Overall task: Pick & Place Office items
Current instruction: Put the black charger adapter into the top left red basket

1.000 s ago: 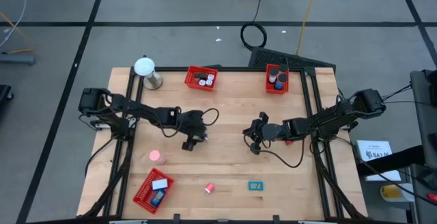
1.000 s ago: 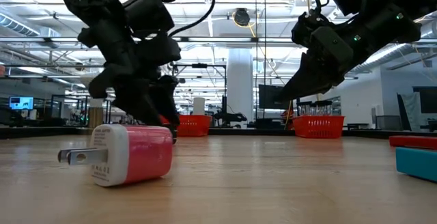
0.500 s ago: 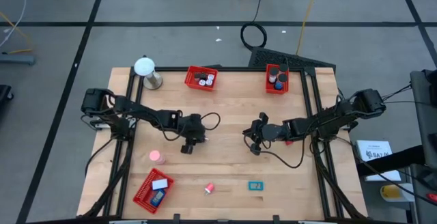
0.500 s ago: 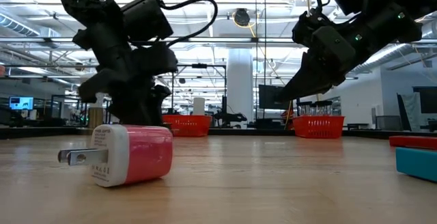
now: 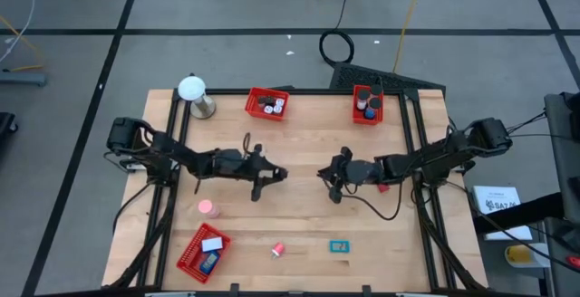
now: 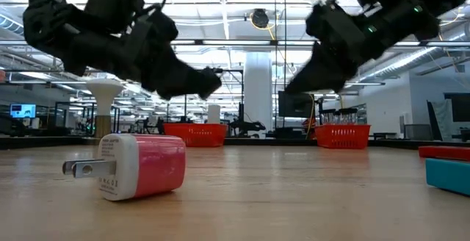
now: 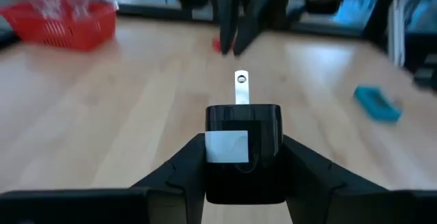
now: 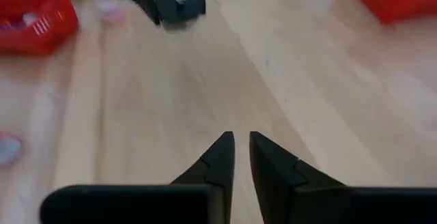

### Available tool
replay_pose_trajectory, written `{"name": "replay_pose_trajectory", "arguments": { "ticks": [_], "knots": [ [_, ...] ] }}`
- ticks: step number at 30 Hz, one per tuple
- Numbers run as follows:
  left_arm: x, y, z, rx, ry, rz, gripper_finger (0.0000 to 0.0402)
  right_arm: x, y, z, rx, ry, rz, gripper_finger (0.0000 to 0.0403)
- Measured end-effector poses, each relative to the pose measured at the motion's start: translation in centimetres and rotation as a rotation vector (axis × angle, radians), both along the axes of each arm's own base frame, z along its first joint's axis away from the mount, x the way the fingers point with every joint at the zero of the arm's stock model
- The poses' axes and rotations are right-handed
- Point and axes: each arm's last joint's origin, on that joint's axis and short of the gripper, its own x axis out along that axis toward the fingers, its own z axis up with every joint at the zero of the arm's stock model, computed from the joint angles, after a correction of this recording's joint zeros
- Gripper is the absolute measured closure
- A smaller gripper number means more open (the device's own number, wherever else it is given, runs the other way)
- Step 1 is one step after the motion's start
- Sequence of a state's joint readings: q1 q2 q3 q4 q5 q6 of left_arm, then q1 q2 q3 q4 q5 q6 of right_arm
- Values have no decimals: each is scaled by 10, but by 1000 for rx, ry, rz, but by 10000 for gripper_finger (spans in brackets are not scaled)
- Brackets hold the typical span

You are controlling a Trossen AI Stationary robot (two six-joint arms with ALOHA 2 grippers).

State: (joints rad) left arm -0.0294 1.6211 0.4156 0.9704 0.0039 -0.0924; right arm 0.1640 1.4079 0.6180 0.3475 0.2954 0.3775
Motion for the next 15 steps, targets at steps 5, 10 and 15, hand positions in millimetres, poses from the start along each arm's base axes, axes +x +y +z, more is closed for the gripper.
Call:
{"name": "replay_pose_trajectory", "arguments": {
  "ticks": [5, 10, 15],
  "knots": [
    [1, -3, 7, 0, -81, -2, 255, 21, -2, 21, -48, -46, 103, 309],
    [1, -4, 9, 3, -100, 12, 255, 45, -3, 32, -75, -68, 211, 264],
    [1, -4, 10, 3, -106, 12, 255, 59, -9, 43, -120, -108, 208, 248]
  ]
}}
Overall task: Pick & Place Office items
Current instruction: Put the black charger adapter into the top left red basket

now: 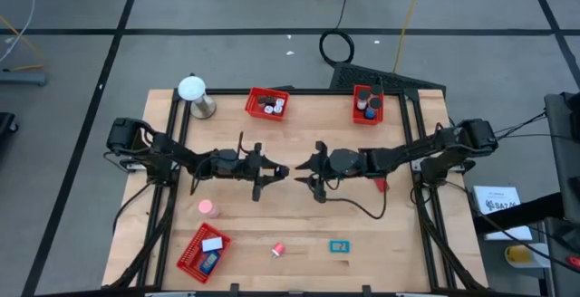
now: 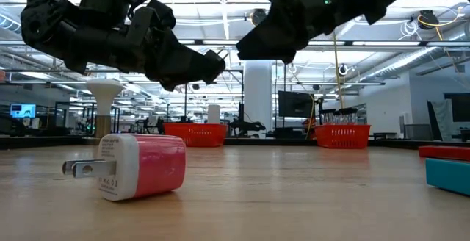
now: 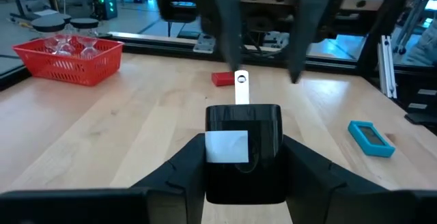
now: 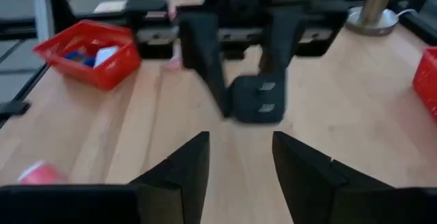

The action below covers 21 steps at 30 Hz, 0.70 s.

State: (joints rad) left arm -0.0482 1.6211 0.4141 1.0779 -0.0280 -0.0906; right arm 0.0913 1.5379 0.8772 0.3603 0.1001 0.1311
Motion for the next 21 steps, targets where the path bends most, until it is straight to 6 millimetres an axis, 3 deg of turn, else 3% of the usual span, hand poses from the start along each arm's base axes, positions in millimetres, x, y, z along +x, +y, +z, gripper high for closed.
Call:
{"name": "replay_pose_trajectory", "arguments": {
  "ticks": [9, 14, 21],
  "knots": [
    [0, -2, 3, 15, -28, -11, 255, 4, -15, 9, 35, -103, -8, 267],
    [0, -3, 3, 19, -36, -12, 255, 14, -16, -8, 76, -99, 34, 271],
    [0, -3, 2, 16, -28, -8, 255, 25, -17, -18, 94, -164, 47, 286]
  ]
}}
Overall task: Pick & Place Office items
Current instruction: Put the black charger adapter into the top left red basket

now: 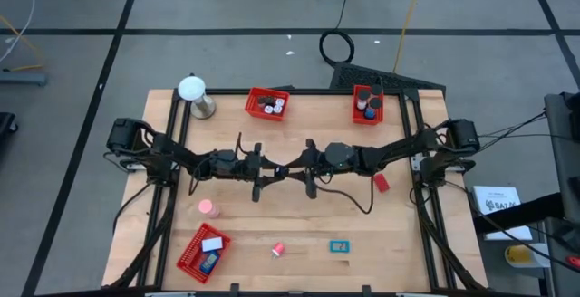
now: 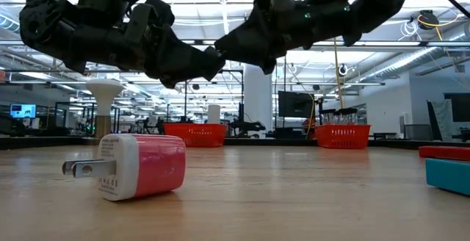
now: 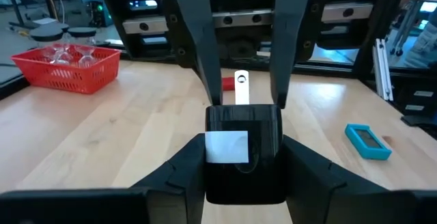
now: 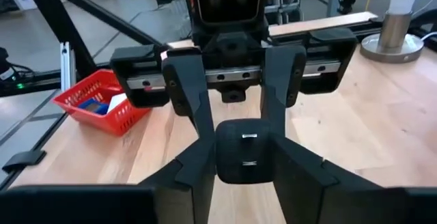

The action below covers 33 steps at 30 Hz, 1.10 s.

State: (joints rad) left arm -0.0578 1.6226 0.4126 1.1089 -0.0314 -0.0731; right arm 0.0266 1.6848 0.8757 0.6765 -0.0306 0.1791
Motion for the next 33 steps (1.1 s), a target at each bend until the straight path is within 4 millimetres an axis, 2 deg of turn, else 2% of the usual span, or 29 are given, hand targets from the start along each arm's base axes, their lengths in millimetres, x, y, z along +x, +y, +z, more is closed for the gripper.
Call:
{"name": "replay_pose_trajectory", "arguments": {
  "ticks": [9, 12, 17, 21, 23, 25, 30, 33],
  "knots": [
    [0, 1, 1, 2, -9, 26, 255, 0, 0, 1, -16, -9, -2, 390],
    [0, 2, 1, -4, -9, 32, 242, 0, 0, 1, -21, -9, -3, 388],
    [1, 3, 2, 4, -11, 59, 170, -1, -4, 0, -20, 12, -12, 394],
    [-7, 4, 0, 29, 65, 81, 144, -1, -15, 1, -11, 53, -36, 394],
    [-13, 5, 0, 29, 91, 101, 147, 4, -27, 7, -28, 107, -63, 394],
    [-30, 6, -5, 19, 138, 120, 161, 9, -39, 10, -48, 196, -93, 394],
    [-66, 7, -11, -49, 111, 205, 215, 36, -73, 17, -111, 334, -138, 394],
    [-79, 7, -12, -76, 89, 243, 251, 53, -94, 7, -143, 444, -147, 394]
  ]
}}
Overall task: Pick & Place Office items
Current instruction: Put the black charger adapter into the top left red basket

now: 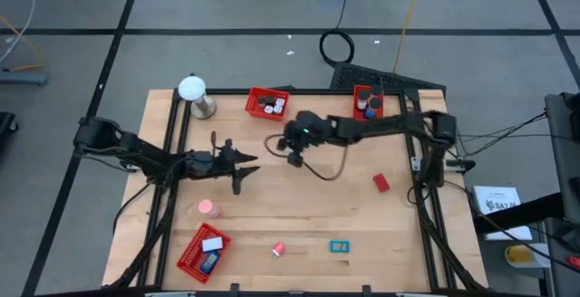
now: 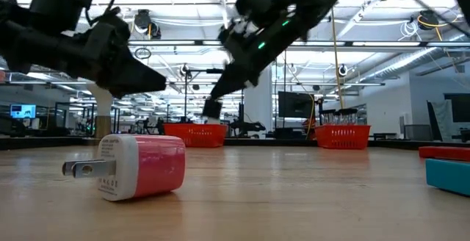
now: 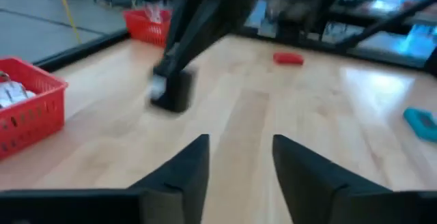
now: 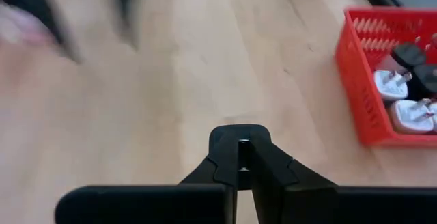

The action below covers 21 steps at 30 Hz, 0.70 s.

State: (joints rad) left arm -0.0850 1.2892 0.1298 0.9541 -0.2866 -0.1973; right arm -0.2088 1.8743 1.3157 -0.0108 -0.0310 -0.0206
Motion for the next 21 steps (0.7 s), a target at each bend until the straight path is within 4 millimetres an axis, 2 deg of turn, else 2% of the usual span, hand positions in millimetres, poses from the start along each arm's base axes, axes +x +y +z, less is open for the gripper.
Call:
{"name": "replay_pose_trajectory", "arguments": {
  "ticks": [3, 8, 11, 15, 21],
  "knots": [
    [-8, -1, -5, -12, 18, 10, 282, 15, -15, -17, -3, 92, 19, 394],
    [-9, -1, -6, -12, 30, 7, 321, 38, -31, -29, 11, 109, 59, 393],
    [-9, -1, -7, -9, 43, 5, 337, 42, -35, -41, 9, 138, 67, 392],
    [-9, -1, -8, -11, 52, 0, 352, 44, -36, -42, -2, 140, 72, 381],
    [-10, -1, -11, -28, 77, -4, 356, 45, -36, -42, 2, 129, 58, 330]
  ]
}}
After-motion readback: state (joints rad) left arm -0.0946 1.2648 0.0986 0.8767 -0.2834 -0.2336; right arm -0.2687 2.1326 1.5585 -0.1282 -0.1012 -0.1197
